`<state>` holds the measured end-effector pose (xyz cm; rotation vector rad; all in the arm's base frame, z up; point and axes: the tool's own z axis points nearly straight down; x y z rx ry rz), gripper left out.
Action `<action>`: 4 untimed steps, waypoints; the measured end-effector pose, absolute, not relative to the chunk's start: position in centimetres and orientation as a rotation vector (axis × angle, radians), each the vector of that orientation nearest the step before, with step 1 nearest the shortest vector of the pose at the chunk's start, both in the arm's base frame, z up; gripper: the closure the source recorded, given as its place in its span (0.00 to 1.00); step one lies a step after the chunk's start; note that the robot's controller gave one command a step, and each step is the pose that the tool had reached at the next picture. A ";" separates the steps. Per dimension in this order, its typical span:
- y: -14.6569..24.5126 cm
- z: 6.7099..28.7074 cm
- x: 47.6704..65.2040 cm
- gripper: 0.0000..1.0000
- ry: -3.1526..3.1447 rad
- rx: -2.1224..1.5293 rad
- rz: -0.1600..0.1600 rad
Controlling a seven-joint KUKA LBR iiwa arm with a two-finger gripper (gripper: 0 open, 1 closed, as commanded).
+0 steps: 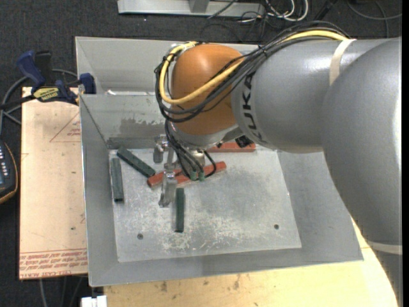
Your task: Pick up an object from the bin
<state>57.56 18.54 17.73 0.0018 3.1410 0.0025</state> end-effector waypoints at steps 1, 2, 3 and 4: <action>11.5 6.9 62.5 0.00 3.114 -0.427 0.002; 11.8 7.7 63.0 1.00 3.097 -0.425 0.004; 13.1 15.9 61.6 1.00 3.046 -0.724 0.002; 13.0 15.5 61.5 0.00 3.054 -0.722 0.003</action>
Offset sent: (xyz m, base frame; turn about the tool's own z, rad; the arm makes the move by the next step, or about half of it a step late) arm 0.0489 -0.0689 -0.1073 -0.2780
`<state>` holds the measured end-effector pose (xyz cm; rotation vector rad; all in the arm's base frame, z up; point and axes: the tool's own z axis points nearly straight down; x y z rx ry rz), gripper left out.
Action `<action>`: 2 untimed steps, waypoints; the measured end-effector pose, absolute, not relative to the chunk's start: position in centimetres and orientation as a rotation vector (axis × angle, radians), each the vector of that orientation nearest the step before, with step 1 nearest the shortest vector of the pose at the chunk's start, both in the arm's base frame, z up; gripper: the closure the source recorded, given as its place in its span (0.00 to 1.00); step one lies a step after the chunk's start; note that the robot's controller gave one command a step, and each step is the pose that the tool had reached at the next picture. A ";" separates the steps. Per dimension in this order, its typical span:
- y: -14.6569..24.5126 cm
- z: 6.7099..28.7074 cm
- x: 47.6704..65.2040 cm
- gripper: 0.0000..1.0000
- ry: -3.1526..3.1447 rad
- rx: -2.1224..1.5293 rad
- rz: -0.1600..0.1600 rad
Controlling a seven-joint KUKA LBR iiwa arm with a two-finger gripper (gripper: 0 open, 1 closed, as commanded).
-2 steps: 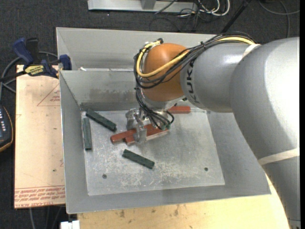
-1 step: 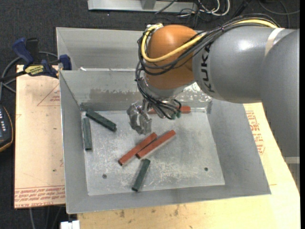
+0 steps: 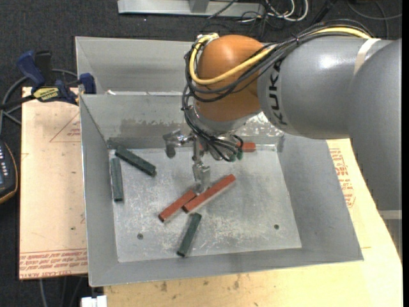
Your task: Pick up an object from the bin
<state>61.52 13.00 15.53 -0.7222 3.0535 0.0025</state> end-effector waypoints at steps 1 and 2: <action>9.0 7.9 58.0 0.00 3.099 -0.555 0.001; 9.2 8.5 58.4 1.00 3.088 -0.553 0.003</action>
Offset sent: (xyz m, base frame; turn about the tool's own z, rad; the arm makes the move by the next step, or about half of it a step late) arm -0.0327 -0.0384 -0.0724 0.1079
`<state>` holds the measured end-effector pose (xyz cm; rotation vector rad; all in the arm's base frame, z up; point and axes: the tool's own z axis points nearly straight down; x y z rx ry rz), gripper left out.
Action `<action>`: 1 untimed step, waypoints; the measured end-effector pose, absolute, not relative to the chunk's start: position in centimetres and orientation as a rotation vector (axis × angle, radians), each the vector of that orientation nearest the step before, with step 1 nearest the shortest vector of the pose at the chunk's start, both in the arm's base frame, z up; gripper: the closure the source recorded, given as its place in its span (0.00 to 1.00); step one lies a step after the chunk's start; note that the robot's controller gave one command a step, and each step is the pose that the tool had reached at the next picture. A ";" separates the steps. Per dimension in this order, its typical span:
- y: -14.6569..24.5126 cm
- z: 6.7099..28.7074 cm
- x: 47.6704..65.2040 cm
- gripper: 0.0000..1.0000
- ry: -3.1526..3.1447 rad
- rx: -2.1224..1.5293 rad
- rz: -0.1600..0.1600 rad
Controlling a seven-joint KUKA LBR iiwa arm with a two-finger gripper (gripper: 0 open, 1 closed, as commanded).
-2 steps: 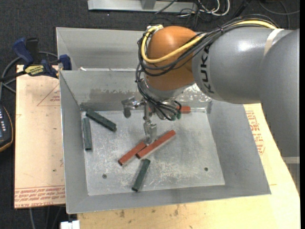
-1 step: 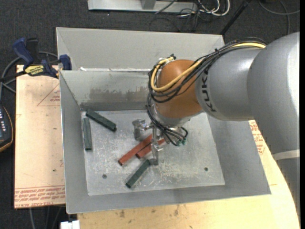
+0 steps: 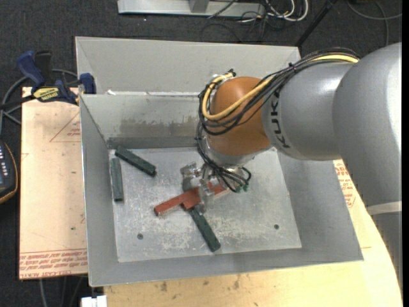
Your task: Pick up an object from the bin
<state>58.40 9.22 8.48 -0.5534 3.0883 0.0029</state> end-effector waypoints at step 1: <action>7.5 23.1 59.1 1.00 3.081 -0.551 0.000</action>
Offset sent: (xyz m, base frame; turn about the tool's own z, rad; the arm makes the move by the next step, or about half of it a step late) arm 0.0047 -0.0178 0.1418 -0.0025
